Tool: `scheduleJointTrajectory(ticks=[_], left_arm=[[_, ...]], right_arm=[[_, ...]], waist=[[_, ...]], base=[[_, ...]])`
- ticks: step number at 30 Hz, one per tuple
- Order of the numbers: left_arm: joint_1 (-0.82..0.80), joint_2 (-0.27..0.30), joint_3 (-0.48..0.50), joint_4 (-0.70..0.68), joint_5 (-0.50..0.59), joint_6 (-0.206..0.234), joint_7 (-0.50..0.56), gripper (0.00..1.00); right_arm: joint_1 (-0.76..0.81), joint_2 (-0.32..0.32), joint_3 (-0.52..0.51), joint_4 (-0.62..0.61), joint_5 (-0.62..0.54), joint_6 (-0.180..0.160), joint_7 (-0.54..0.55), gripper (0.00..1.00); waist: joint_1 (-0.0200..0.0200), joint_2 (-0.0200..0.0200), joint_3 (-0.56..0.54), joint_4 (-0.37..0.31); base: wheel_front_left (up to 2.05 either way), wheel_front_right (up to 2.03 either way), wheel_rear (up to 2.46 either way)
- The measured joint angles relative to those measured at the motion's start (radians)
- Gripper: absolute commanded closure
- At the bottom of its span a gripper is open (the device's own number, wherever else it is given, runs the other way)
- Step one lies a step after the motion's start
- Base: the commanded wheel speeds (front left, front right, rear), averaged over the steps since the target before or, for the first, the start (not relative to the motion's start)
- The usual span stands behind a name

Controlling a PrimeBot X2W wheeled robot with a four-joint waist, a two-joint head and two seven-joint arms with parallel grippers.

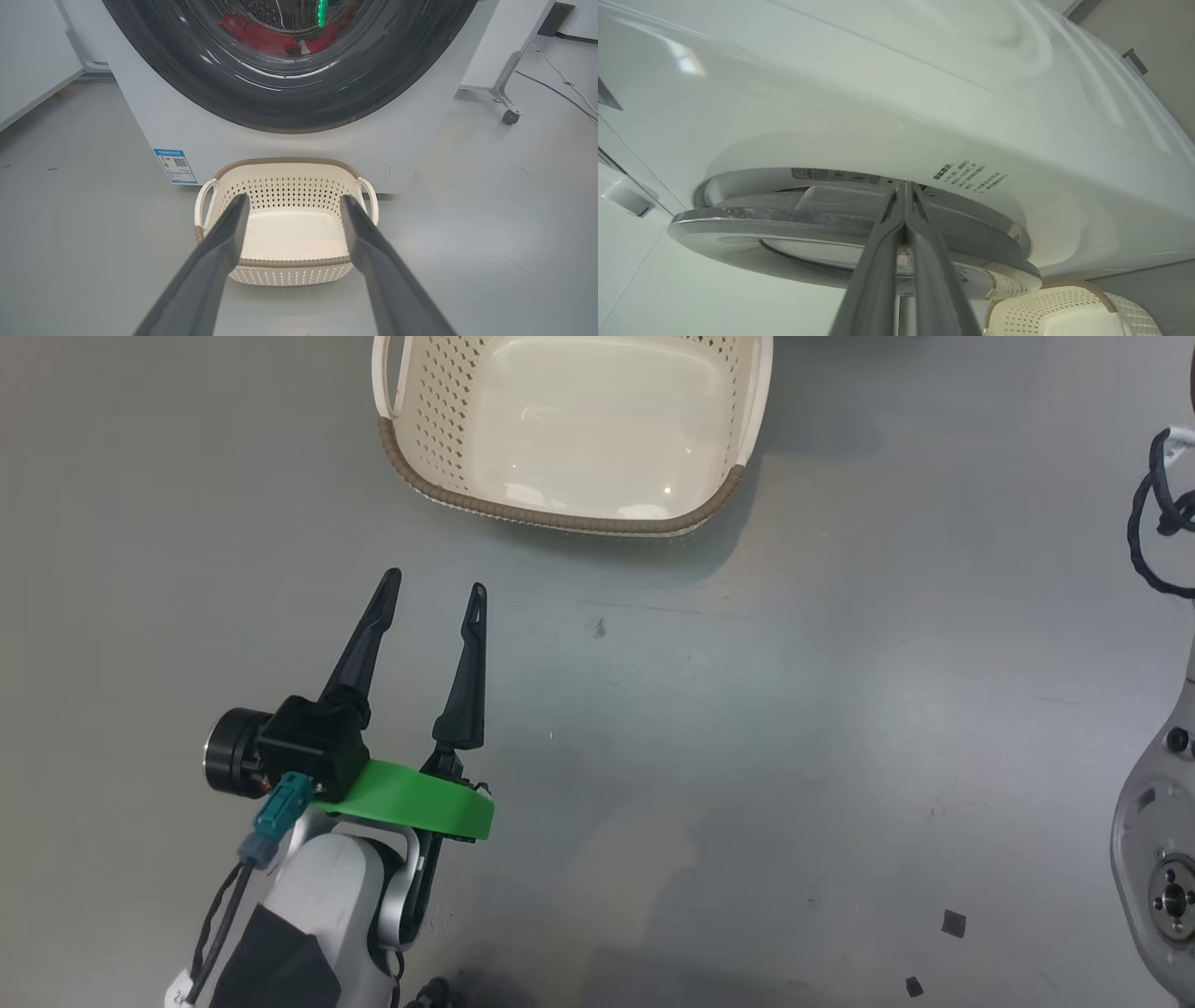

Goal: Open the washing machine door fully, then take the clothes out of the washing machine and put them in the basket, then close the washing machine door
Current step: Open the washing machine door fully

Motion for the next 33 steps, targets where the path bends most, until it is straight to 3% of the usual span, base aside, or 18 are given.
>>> scheduleJointTrajectory(ticks=[6, 12, 33], left_arm=[[-0.004, -0.001, -0.013, 0.000, -0.024, 0.000, 0.000, 0.00], [-0.019, -0.003, -0.022, 0.000, -0.038, 0.000, 0.000, 0.00], [-0.028, -0.006, -0.033, 0.008, -0.041, 0.003, 0.000, 0.00]], right_arm=[[-0.094, -0.001, -0.004, 0.048, 0.041, -0.043, 0.061, 1.00], [-0.161, -0.004, -0.008, 0.096, 0.060, -0.060, 0.102, 1.00], [-0.308, -0.011, -0.012, 0.249, 0.119, -0.086, 0.161, 1.00]], waist=[[-0.0002, 0.0000, 0.027, 0.027], [-0.0001, 0.0000, 0.047, 0.052], [-0.0001, 0.0000, 0.081, 0.081]], base=[[0.00, 0.00, 0.00], [0.00, 0.00, 0.00], [0.00, 0.00, 0.00]])
